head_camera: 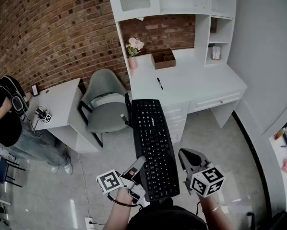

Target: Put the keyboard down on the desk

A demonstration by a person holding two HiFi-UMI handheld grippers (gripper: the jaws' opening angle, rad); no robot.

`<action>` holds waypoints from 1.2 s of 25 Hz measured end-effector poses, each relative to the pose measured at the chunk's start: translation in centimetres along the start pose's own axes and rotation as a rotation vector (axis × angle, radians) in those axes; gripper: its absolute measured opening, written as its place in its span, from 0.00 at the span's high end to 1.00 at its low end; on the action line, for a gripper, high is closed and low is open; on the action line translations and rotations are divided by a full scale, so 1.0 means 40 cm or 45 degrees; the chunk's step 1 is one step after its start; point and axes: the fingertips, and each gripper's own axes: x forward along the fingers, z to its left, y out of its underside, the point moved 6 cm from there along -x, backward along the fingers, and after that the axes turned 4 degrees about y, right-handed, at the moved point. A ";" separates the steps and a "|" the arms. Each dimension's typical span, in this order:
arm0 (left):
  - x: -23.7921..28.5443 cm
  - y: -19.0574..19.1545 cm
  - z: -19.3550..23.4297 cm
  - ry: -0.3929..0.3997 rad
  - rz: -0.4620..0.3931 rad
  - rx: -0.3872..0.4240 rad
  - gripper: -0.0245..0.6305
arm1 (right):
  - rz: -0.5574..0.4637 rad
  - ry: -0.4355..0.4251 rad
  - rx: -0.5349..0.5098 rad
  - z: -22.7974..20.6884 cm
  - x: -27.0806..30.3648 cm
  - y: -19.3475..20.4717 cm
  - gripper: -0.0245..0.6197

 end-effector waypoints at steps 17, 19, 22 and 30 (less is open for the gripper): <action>0.085 0.003 0.054 -0.074 -0.013 0.083 0.79 | 0.057 -0.049 -0.047 -0.046 0.057 0.011 0.95; 0.104 -0.008 0.061 -0.096 -0.005 0.095 0.79 | 0.071 -0.062 -0.050 -0.049 0.078 0.008 0.95; 0.133 -0.037 0.073 -0.119 0.008 0.110 0.79 | 0.088 -0.070 -0.053 -0.057 0.116 -0.002 0.95; 0.233 -0.156 0.160 -0.110 0.011 0.075 0.79 | 0.099 -0.050 -0.058 -0.128 0.267 -0.025 0.95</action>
